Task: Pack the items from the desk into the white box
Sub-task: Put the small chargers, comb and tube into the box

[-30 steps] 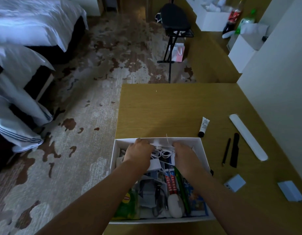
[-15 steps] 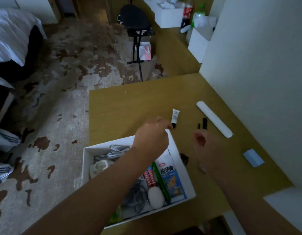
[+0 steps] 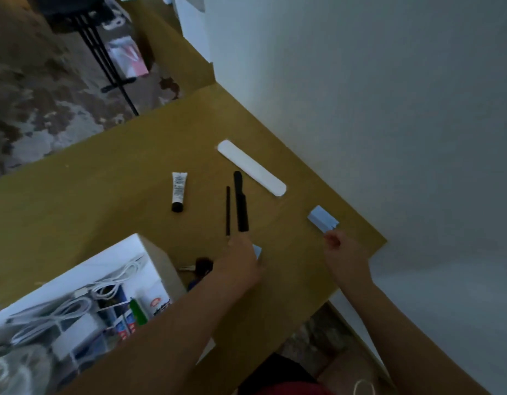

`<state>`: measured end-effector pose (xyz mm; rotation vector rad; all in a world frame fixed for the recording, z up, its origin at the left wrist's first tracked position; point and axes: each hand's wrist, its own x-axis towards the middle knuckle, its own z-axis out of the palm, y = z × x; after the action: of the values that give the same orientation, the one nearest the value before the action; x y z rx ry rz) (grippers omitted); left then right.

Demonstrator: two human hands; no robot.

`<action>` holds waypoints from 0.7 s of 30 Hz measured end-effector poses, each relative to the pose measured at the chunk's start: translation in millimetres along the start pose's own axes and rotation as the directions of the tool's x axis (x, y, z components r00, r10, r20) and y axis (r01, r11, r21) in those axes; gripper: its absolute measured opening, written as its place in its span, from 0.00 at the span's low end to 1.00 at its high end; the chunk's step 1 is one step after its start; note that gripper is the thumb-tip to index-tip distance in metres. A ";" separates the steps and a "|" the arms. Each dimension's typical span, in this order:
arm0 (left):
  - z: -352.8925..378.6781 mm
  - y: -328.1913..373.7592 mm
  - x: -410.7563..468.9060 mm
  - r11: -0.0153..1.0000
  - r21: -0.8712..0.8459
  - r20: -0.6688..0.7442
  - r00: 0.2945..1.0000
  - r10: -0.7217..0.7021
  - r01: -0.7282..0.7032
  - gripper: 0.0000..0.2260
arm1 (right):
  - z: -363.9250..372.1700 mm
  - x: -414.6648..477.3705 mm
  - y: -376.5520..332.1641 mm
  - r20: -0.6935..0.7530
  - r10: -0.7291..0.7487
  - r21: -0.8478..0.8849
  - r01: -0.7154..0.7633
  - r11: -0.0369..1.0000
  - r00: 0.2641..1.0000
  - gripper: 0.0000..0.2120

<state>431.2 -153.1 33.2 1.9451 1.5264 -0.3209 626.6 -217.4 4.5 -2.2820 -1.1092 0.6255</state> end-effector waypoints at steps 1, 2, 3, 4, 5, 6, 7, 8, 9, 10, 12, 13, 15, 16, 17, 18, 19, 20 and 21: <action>6.9 1.2 6.7 0.998 -0.026 -0.004 0.998 -0.058 0.058 0.33 | 2.5 9.1 6.4 -0.003 0.011 0.005 -0.011 1.000 1.000 0.13; 12.1 1.6 12.5 0.995 -0.037 -0.005 0.995 -0.097 0.097 0.39 | 4.3 18.1 10.1 -0.005 0.016 0.017 -0.016 1.000 1.000 0.14; 15.7 2.0 18.1 0.993 -0.020 -0.008 0.993 -0.119 0.118 0.42 | 6.6 26.7 12.8 -0.011 0.013 0.020 -0.013 1.000 1.000 0.15; 18.4 2.2 22.2 0.989 -0.004 -0.006 0.989 -0.145 0.145 0.45 | 8.7 34.4 14.5 -0.026 0.008 0.006 -0.008 1.000 1.000 0.17; 20.2 2.7 26.6 0.985 -0.002 -0.002 0.985 -0.171 0.171 0.46 | 10.7 41.4 15.4 -0.047 0.004 -0.024 -0.005 1.000 0.999 0.18; 20.7 3.5 29.4 0.981 -0.006 0.004 0.981 -0.195 0.195 0.45 | 12.1 47.5 15.6 -0.072 0.001 -0.054 -0.005 0.999 0.997 0.19; 21.3 3.7 33.1 0.978 -0.003 0.005 0.978 -0.209 0.209 0.44 | 13.3 52.7 15.5 -0.094 0.000 -0.070 -0.007 0.998 0.996 0.20; 21.3 4.2 36.4 0.977 0.012 0.002 0.977 -0.213 0.213 0.41 | 14.7 56.7 15.5 -0.104 0.002 -0.069 -0.009 0.998 0.995 0.22; 21.1 5.0 38.7 0.976 0.033 -0.002 0.977 -0.214 0.214 0.39 | 16.6 59.8 15.8 -0.099 0.003 -0.058 -0.009 0.998 0.995 0.23; 20.2 5.8 40.2 0.976 0.048 -0.007 0.978 -0.210 0.210 0.35 | 18.5 62.5 16.1 -0.075 0.005 -0.044 -0.008 0.999 0.997 0.24; 17.7 7.1 42.9 0.981 0.041 -0.023 0.981 -0.191 0.192 0.26 | 23.5 65.2 16.5 0.022 0.016 -0.012 -0.016 1.000 1.000 0.28; 16.2 7.6 43.5 0.984 0.018 -0.028 0.984 -0.177 0.177 0.20 | 25.6 65.6 16.5 0.070 0.023 -0.002 -0.023 1.000 0.997 0.29; 11.9 9.0 41.6 0.988 -0.045 -0.035 0.988 -0.152 0.150 0.13 | 26.8 66.2 15.6 0.104 0.029 0.009 -0.030 1.000 0.994 0.29; 8.9 9.2 39.6 0.987 -0.073 -0.037 0.989 -0.144 0.141 0.12 | 26.0 66.3 14.1 0.103 0.034 0.025 -0.036 0.999 0.994 0.27; 5.0 9.6 36.9 0.987 -0.096 -0.044 0.990 -0.133 0.128 0.12 | 24.8 66.5 12.6 0.108 0.044 0.044 -0.049 0.998 0.993 0.26; 0.3 10.4 33.2 0.987 -0.119 -0.059 0.991 -0.116 0.108 0.13 | 23.3 66.3 10.4 0.122 0.057 0.055 -0.064 0.996 0.991 0.26; -5.3 11.0 28.3 0.986 -0.146 -0.079 0.992 -0.094 0.082 0.14 | 22.0 65.8 7.8 0.142 0.075 0.059 -0.084 0.995 0.987 0.26; -11.9 11.6 22.4 0.983 -0.174 -0.096 0.993 -0.070 0.053 0.17 | 20.7 64.7 4.2 0.163 0.098 0.065 -0.110 0.992 0.982 0.26; -19.2 11.7 15.7 0.980 -0.198 -0.110 0.993 -0.048 0.026 0.20 | 19.7 63.6 0.2 0.182 0.120 0.077 -0.135 0.988 0.976 0.25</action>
<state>443.1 -130.4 43.1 1.8081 1.6045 -0.0709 650.3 -161.0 -21.7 -2.2683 -0.9977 0.9254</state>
